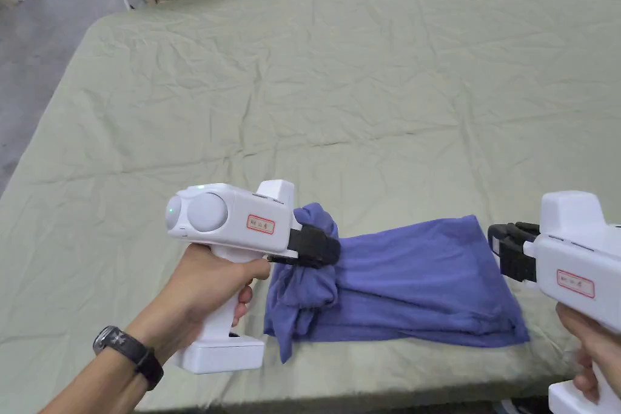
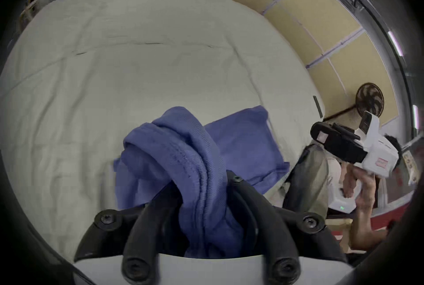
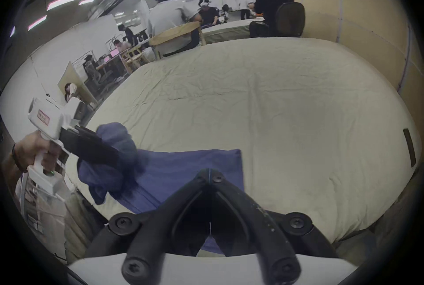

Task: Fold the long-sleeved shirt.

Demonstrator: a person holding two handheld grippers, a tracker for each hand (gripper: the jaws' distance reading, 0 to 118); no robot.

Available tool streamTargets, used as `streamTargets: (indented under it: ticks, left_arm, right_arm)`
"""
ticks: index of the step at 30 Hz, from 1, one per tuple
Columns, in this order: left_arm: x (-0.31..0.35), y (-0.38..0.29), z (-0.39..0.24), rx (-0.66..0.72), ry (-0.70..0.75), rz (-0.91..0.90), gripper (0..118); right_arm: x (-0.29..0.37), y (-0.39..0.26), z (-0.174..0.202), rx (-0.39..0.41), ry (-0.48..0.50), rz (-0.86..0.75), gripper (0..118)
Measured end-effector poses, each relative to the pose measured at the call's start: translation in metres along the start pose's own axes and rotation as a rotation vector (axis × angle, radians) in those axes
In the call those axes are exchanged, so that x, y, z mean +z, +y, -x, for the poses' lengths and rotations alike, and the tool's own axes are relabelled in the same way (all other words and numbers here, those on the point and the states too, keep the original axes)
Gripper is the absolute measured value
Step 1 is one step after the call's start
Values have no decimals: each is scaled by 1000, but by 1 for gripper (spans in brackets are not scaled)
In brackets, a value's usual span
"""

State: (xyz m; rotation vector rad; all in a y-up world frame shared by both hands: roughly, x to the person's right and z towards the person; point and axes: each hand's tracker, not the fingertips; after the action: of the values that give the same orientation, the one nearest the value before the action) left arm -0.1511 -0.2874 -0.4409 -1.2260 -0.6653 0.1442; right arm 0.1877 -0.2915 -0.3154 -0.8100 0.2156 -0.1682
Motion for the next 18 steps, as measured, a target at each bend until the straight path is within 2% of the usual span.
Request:
streamTargets:
  ticks: [8, 13, 15, 16, 17, 18]
  left_arm:
    - [-91, 37, -61, -38, -28, 88, 21]
    - [-118, 48, -70, -48, -15, 121, 21]
    - [-132, 51, -69, -8, 16, 149, 33]
    - [-136, 52, -72, 37, 1, 154, 44]
    - [-137, 54, -77, 62, -33, 144, 64]
    - [-138, 55, -84, 72, -57, 143, 76]
  right_arm:
    - [24, -4, -45, -102, -81, -40, 1]
    - [28, 1, -47, -104, -88, -57, 1]
    - [28, 1, -46, -95, -90, -57, 1]
    - [28, 1, -45, -94, -88, -56, 1]
    - [27, 0, -45, -94, -84, -54, 1]
    - [26, 0, -44, -94, -81, -53, 1]
